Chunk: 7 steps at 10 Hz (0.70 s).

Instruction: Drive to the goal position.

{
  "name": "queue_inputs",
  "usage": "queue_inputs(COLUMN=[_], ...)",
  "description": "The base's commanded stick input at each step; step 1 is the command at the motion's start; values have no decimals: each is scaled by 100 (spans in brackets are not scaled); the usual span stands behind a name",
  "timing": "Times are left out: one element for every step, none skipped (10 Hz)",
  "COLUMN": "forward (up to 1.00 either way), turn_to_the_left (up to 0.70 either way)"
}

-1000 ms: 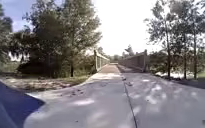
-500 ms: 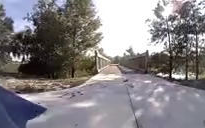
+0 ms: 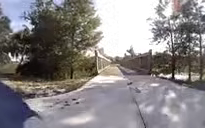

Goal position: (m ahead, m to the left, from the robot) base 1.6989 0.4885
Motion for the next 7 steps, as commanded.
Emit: queue_inputs(forward=[0,0,0,0,0,0,0], turn_to_the_left=[0,0,0,0,0,0,0])
